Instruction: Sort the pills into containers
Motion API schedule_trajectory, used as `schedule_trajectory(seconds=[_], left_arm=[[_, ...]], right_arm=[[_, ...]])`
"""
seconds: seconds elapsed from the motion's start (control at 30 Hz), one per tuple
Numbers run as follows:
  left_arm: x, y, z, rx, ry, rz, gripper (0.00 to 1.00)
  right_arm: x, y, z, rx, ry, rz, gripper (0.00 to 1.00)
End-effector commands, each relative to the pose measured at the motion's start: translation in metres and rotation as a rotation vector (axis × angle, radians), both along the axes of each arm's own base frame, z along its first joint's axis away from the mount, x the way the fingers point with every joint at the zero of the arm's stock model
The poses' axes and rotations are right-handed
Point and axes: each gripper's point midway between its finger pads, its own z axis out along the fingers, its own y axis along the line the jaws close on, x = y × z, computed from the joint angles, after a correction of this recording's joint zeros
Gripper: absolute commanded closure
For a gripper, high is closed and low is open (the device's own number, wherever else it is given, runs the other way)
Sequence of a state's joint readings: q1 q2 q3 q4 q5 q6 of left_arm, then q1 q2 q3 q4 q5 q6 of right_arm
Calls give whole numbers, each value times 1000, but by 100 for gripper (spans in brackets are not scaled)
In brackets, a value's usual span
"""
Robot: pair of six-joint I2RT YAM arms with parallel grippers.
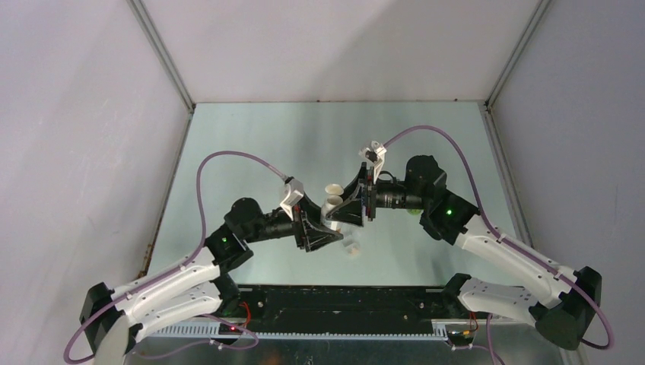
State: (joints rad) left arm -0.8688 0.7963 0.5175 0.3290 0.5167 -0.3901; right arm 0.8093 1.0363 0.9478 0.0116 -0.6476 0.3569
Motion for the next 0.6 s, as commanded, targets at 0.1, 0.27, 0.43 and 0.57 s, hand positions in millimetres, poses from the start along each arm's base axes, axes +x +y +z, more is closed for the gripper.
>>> schedule_trajectory(seconds=[0.1,0.27,0.43,0.57], left_arm=[[-4,-2,25,-52,-36,-38,75],[8,-1,10,-1,-26,24,100],[41,10,-24,127,19,219,100],[47,14,-51,225,67,265,100]], right_arm=[[-3,0,16,51,-68,28,64],[21,-9,5,10,-34,-142,12],[46,-39,-26,-109,75,-381,8],[66,-76,-53,-166,183,-603,10]])
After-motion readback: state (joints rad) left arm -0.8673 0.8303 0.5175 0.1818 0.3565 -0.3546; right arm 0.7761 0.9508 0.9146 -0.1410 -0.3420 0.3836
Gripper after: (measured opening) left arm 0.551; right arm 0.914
